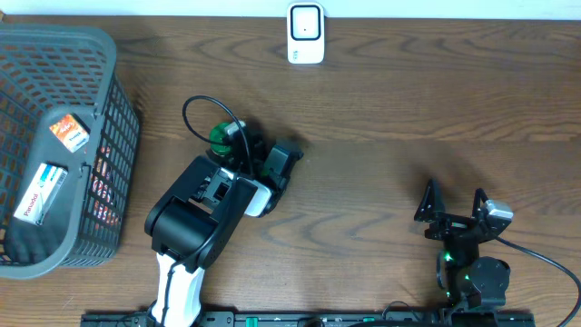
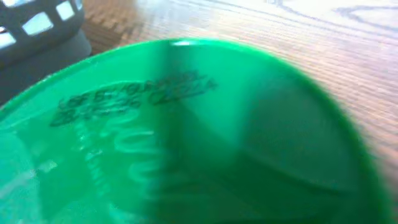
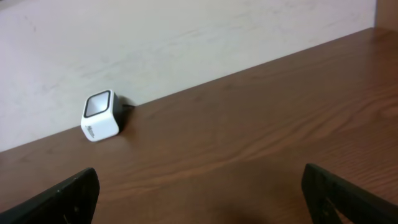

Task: Scan the item barcode
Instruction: 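Set the bottle down on the table and release it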

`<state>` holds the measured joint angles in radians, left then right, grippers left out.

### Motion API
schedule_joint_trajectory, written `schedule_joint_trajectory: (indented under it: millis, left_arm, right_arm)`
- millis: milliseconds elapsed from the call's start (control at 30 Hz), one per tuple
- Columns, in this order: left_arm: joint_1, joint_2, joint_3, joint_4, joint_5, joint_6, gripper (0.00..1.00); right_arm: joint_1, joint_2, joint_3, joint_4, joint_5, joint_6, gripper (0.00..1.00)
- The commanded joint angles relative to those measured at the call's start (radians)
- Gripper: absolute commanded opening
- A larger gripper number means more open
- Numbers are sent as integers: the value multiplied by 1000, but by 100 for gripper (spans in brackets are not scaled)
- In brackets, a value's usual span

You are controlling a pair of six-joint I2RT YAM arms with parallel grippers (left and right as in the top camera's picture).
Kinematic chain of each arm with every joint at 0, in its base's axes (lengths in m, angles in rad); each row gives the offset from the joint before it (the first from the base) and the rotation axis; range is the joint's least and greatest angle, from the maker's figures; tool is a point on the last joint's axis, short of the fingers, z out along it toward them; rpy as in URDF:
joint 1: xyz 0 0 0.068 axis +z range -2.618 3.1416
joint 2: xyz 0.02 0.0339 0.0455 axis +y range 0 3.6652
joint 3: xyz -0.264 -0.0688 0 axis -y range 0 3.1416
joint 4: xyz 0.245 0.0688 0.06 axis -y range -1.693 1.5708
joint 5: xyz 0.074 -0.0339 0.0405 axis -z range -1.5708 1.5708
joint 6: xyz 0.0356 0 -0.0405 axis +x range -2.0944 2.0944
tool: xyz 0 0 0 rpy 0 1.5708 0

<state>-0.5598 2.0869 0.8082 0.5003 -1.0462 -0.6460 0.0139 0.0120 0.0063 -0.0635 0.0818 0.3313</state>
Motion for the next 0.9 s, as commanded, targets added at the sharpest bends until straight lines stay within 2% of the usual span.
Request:
schedule_joint_trajectory:
  millis: [0, 100, 300, 433, 667, 733, 800, 867]
  left_arm:
    - [-27, -60, 0, 4, -21, 167, 91]
    - [-98, -181, 0, -32, -21, 269, 92]
    - [-211, -476, 0, -243, -14, 269, 92]
    - [-211, -641, 0, -373, -13, 268, 99]
    - [-204, -1115, 13, -539, -11, 280, 100]
    - [-189, -1237, 29, -564, -6, 301, 100]
    - [-158, -1396, 81, -600, 13, 377, 100]
    - [-135, -1458, 124, -632, 13, 416, 100]
  right_arm:
    - [-8, -5, -1, -4, 2, -11, 99]
    - [-8, -5, -1, -4, 3, -11, 99]
    - [-8, -5, -1, -4, 2, -11, 99]
    - [-8, -5, -1, -4, 2, -11, 99]
    - [-8, -5, -1, -4, 3, -11, 99]
    - [-8, -5, -1, -4, 2, -11, 99]
    - [-8, -5, -1, -4, 2, -11, 99]
    - [-8, -5, -1, -4, 2, -11, 99]
